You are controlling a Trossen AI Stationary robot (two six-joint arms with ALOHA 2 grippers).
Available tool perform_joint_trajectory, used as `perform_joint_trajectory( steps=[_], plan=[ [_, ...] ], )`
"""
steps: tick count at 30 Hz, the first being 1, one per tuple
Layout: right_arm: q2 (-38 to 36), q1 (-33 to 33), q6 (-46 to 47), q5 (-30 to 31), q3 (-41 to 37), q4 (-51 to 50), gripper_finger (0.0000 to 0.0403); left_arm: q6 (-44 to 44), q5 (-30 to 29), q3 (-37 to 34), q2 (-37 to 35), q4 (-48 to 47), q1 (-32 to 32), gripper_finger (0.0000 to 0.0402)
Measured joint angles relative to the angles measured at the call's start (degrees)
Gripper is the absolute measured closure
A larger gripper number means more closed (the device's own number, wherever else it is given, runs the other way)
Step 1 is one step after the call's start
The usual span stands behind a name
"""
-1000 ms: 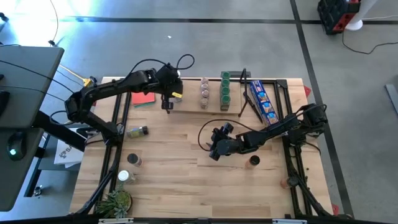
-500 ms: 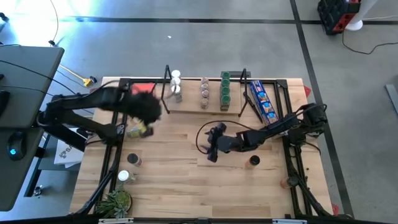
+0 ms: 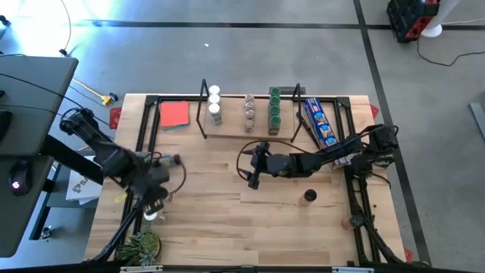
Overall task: Shelf spices
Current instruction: Put the white seasoning bottle on the shelf aligned with the other white seasoning bottle
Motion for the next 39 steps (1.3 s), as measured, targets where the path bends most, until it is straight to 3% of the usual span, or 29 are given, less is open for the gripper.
perform_joint_trajectory(
  steps=[4,8,14,18,34,39],
  plan=[
    [0.0,0.19,-0.42,-1.0,0.0,-0.09,0.0098,-9.25,4.15,-4.12,0.85,5.1,-6.06,0.0356],
    [0.0,0.17,-0.42,-2.0,0.0,-0.15,0.0098,-19.48,6.62,-7.38,1.59,8.65,-9.16,0.0282],
    [0.0,0.19,-0.42,-2.36,0.0,-0.19,0.0098,-23.04,5.92,-12.05,1.59,15.34,-11.61,0.0152],
    [0.0,0.17,-0.42,-2.36,0.0,-0.22,0.0098,-24.28,7.72,-13.86,2.13,14.77,-11.69,0.0101],
    [0.07,0.19,-0.38,-2.34,0.0,-0.29,0.0098,-21.23,8.16,-15.25,10.38,15.07,-11.68,0.0092],
    [0.09,0.19,-0.14,-2.34,0.0,-0.51,0.0098,-20.18,8.21,-15.22,11.29,15.39,-11.87,0.0116]
  ],
)
